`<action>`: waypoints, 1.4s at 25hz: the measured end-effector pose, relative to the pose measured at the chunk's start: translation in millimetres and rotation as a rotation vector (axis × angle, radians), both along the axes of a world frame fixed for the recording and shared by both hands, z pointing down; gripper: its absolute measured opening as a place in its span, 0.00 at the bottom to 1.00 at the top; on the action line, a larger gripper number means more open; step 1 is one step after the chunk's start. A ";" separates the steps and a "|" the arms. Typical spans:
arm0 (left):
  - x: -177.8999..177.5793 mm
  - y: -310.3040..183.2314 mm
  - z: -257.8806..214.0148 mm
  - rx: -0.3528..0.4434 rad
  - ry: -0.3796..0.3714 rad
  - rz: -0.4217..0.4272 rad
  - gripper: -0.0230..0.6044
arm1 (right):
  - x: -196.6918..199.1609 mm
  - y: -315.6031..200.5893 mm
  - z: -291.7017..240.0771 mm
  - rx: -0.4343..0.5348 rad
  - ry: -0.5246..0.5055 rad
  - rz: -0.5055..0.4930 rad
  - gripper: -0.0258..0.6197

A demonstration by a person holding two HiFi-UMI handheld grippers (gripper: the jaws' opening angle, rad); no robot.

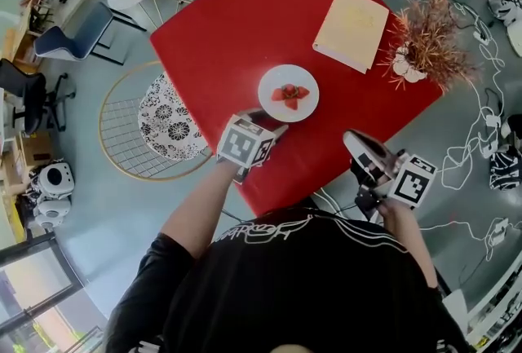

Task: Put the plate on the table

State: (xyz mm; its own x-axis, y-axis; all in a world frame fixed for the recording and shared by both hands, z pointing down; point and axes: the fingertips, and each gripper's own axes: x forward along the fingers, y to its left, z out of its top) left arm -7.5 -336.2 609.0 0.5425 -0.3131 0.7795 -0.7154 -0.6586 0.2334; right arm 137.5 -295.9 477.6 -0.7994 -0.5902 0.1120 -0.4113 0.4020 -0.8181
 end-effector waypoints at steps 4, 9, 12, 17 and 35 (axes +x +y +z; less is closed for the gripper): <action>-6.1 1.5 1.5 0.024 -0.056 0.034 0.45 | -1.4 4.7 -11.0 0.027 -0.039 0.015 0.05; -15.1 3.9 -3.2 0.061 -0.068 0.039 0.44 | -6.2 18.4 -12.6 0.027 -0.028 0.031 0.05; -19.5 9.2 -25.4 0.102 0.000 0.003 0.39 | -12.3 29.7 -18.6 0.045 -0.008 0.037 0.05; -30.5 34.5 -94.8 0.129 0.244 -0.073 0.25 | -28.4 49.4 -49.9 0.117 -0.012 0.045 0.05; -102.7 278.2 -334.9 0.496 0.662 0.120 0.05 | -158.8 234.5 -179.5 0.527 0.191 -0.029 0.05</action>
